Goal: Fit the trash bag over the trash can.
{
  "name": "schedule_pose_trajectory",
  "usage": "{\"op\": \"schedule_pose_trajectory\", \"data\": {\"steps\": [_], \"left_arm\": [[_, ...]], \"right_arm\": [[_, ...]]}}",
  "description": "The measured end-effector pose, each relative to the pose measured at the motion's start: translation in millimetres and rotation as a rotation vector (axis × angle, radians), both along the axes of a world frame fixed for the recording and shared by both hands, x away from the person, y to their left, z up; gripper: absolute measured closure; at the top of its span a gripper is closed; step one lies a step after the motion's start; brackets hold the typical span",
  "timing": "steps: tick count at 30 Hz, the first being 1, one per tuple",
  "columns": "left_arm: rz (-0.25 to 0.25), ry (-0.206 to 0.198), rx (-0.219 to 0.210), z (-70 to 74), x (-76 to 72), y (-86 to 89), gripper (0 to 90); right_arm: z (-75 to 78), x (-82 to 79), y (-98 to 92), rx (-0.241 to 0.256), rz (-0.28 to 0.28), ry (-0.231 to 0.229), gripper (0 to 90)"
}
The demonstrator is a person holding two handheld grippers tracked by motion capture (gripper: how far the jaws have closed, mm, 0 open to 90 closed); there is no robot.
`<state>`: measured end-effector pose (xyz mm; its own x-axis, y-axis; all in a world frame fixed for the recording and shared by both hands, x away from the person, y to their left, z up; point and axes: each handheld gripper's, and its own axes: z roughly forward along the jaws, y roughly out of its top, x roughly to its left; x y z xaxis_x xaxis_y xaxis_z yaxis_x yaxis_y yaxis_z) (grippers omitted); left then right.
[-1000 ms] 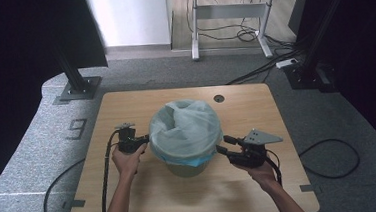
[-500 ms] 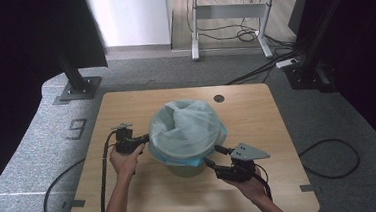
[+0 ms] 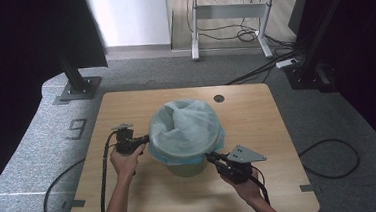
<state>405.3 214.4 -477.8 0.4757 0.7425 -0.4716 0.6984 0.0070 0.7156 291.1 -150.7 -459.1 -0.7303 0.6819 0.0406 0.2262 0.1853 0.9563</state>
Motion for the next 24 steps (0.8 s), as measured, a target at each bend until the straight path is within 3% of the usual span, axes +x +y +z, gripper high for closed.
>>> {"op": "schedule_pose_trajectory", "data": {"steps": [12, 20, 24], "left_arm": [[0.005, -0.008, -0.028, -2.2, -4.5, 8.7, 89.6], [0.0, 0.003, -0.007, -6.3, -5.5, 10.9, 89.6], [-0.007, 0.015, 0.006, -8.8, -4.7, 7.1, 89.6]], "right_arm": [[-5.6, 3.0, -4.4, 0.028, 0.032, 0.01, 88.5], [-29.6, 4.7, -10.9, 0.016, 0.039, 0.055, 88.7], [-42.4, 8.1, -13.0, -0.019, 0.037, 0.067, 88.7]]}}
